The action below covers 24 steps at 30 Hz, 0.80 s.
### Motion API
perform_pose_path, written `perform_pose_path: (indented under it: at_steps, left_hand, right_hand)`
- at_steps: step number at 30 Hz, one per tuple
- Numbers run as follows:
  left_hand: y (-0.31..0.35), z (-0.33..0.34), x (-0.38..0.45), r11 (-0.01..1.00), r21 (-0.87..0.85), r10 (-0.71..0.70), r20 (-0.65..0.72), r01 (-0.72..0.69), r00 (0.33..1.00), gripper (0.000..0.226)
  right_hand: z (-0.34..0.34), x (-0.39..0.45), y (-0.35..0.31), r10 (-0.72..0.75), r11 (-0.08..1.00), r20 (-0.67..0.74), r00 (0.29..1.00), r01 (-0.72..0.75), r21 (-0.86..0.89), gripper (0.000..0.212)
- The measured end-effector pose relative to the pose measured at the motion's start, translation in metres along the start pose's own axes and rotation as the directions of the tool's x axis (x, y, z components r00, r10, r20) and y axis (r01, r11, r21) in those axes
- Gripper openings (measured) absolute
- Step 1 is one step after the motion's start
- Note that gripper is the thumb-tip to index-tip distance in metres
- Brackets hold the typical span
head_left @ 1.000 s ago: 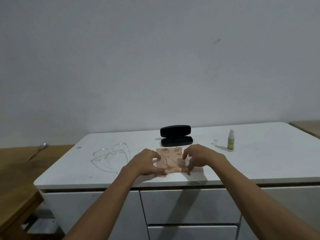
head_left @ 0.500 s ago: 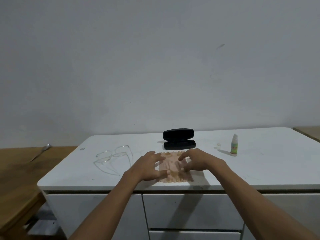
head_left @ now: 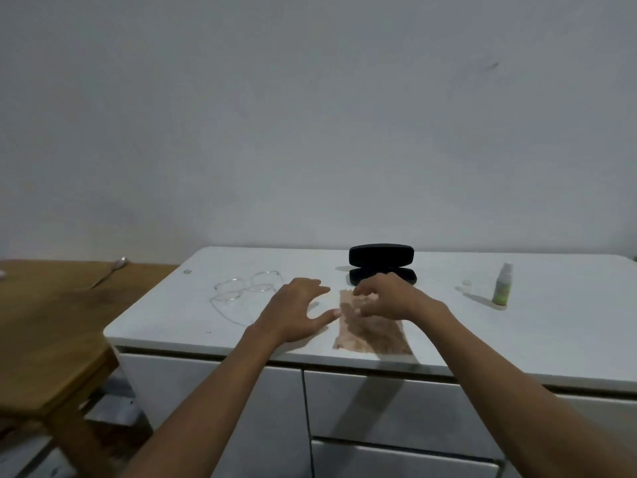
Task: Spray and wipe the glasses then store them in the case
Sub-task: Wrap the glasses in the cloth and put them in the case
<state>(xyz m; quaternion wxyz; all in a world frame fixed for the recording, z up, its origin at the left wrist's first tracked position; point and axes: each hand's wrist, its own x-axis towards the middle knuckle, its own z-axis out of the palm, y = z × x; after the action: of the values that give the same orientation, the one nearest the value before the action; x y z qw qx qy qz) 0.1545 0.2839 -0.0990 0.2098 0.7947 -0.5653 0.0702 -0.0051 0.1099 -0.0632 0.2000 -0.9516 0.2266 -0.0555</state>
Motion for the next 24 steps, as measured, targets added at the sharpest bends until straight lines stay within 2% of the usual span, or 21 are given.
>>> perform_pose_path:
  at_steps: [4,6,9,11,16,21,24]
  left_hand:
    - [-0.045,-0.028,-0.022,1.000,-0.024,-0.025,-0.246,0.020,0.969,0.035]
    - [-0.069,-0.039,-0.036,0.998,0.011,-0.052,-0.296,0.058,0.954,0.033]
    - [-0.099,-0.050,-0.056,0.989,0.094,-0.078,-0.327,0.115,0.942,0.050]
    - [-0.113,-0.052,-0.064,0.978,0.160,-0.068,-0.343,0.130,0.937,0.054]
    - [-0.131,-0.048,-0.068,0.963,0.204,-0.095,-0.361,0.178,0.928,0.045]
    - [-0.138,-0.041,-0.065,0.966,0.163,-0.115,-0.424,0.200,0.899,0.025]
    - [-0.144,-0.036,-0.063,0.964,0.180,-0.099,-0.441,0.197,0.892,0.020]
  right_hand:
    - [0.021,0.032,-0.036,-0.121,0.992,-0.049,0.991,0.122,0.024,0.038]
    - [0.031,0.048,-0.049,-0.157,0.987,-0.055,0.986,0.158,0.031,0.039]
    - [0.045,0.069,-0.066,-0.190,0.981,-0.042,0.981,0.191,0.029,0.043]
    - [0.053,0.080,-0.075,-0.209,0.977,-0.044,0.977,0.210,0.021,0.047]
    - [0.069,0.096,-0.085,-0.237,0.971,-0.064,0.969,0.235,-0.035,0.054]
    - [0.088,0.107,-0.084,-0.221,0.975,-0.168,0.961,0.213,-0.062,0.038]
    - [0.094,0.109,-0.084,-0.230,0.973,-0.247,0.941,0.229,-0.035,0.031]
